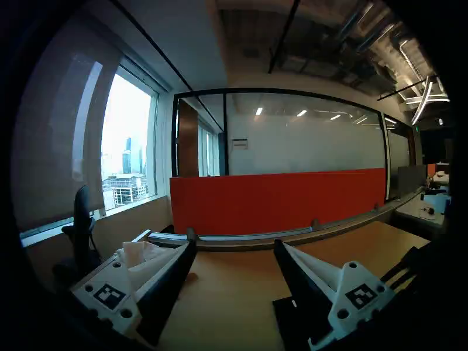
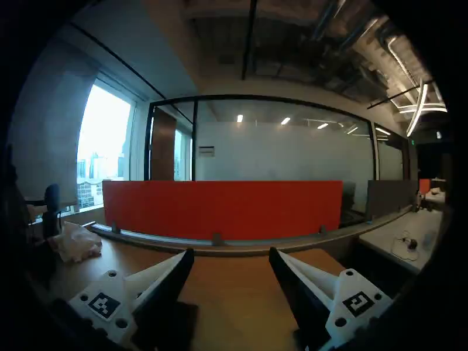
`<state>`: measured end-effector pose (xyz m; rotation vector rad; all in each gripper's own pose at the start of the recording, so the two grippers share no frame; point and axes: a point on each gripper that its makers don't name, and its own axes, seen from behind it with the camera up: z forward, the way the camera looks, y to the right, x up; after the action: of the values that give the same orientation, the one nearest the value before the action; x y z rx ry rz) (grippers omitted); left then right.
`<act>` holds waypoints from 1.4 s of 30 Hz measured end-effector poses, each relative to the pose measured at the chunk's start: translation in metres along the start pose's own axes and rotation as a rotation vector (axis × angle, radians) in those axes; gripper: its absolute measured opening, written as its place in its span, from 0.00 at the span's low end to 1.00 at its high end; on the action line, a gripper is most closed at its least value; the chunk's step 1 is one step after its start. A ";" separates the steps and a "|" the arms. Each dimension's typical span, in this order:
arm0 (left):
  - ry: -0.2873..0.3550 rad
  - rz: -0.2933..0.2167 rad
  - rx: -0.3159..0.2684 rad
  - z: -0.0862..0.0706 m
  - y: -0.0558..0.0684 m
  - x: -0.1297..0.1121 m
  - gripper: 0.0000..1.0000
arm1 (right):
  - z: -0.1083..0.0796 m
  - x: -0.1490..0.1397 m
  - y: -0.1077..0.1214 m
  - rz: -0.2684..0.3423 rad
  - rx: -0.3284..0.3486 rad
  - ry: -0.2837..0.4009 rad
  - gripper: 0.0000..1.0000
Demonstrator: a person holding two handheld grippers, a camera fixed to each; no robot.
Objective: Fold towel
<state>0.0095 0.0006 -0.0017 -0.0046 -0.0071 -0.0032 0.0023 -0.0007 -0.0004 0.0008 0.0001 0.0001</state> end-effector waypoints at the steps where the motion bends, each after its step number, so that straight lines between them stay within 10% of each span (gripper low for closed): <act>1: -0.004 -0.001 -0.004 0.000 0.001 0.002 0.98 | -0.001 0.003 -0.001 0.000 0.001 0.000 0.99; 14: -0.071 0.034 -0.115 -0.010 0.028 0.018 0.98 | -0.011 0.018 -0.013 -0.056 0.070 -0.051 1.00; 42: -0.281 0.086 -0.368 -0.032 0.068 -0.041 0.98 | -0.028 -0.035 -0.082 -0.217 0.436 -0.305 1.00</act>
<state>-0.0309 0.0690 -0.0342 -0.3734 -0.2871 0.0824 -0.0332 -0.0829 -0.0281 0.4371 -0.3048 -0.2171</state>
